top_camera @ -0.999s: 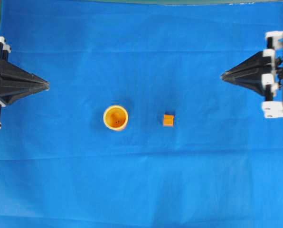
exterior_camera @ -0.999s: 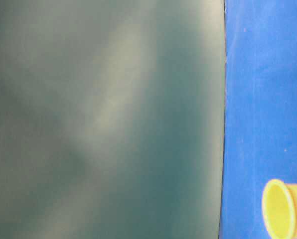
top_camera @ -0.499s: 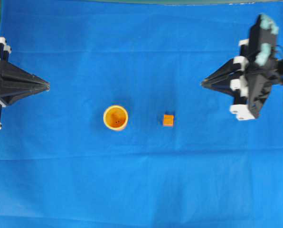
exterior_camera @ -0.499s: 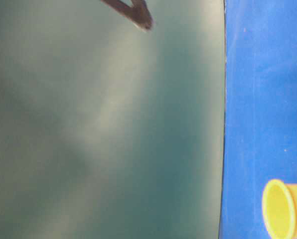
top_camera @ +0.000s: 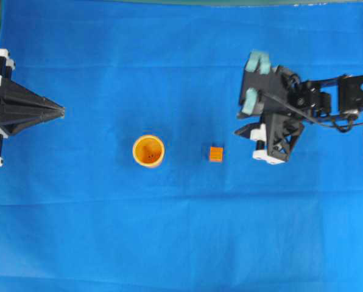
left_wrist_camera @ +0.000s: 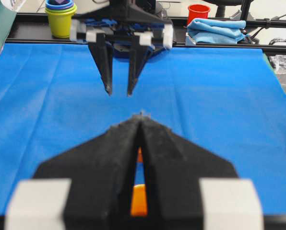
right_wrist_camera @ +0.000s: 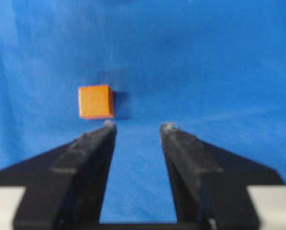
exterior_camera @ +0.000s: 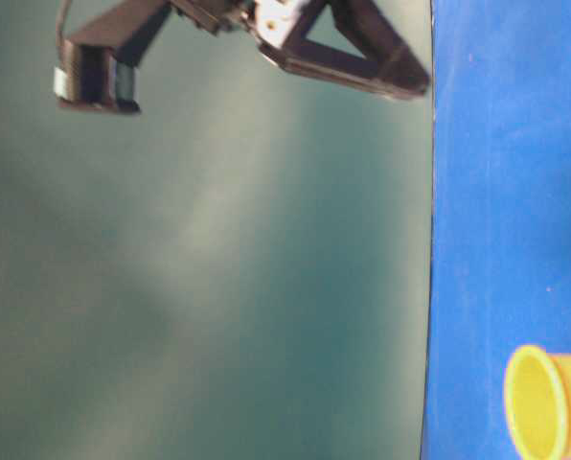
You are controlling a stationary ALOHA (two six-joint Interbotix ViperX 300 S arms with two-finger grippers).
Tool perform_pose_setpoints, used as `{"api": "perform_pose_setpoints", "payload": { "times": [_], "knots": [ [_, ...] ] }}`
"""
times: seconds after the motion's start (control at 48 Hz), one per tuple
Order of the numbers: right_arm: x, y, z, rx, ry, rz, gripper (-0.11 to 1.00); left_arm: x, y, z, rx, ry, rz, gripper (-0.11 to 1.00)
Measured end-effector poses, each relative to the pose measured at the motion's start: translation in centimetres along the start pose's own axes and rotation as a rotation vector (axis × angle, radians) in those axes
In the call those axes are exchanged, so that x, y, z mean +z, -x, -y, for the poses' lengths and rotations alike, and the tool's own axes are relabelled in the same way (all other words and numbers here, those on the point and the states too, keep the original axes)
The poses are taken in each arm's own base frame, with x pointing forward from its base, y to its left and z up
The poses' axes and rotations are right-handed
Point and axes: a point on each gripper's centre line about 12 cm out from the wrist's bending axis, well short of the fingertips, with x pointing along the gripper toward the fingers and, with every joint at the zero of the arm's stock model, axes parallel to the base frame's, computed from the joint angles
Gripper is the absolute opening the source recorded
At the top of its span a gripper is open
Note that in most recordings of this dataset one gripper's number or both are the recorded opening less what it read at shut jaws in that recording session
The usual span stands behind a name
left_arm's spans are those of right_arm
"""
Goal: Move the block forward with right arm.
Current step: 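Move the open right gripper over the small orange cube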
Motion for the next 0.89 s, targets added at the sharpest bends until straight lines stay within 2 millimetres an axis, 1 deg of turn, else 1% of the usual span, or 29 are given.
{"api": "perform_pose_setpoints", "payload": {
  "times": [0.229, 0.458, 0.624, 0.895],
  "knots": [
    [-0.3, -2.4, -1.5, 0.014, 0.115, -0.104, 0.52, 0.0, 0.0, 0.0, 0.0, -0.005, -0.003, 0.0],
    [-0.7, -5.1, -2.8, 0.029, 0.171, -0.172, 0.57, 0.0, 0.0, 0.0, 0.0, -0.014, -0.002, 0.0],
    [-0.3, -6.3, -3.2, 0.032, 0.174, -0.18, 0.58, 0.0, 0.0, 0.0, 0.0, -0.017, 0.0, 0.0],
    [-0.9, -7.6, -3.2, 0.03, 0.183, -0.21, 0.58, 0.1, 0.1, 0.0, 0.0, -0.02, 0.003, 0.0]
  ]
}}
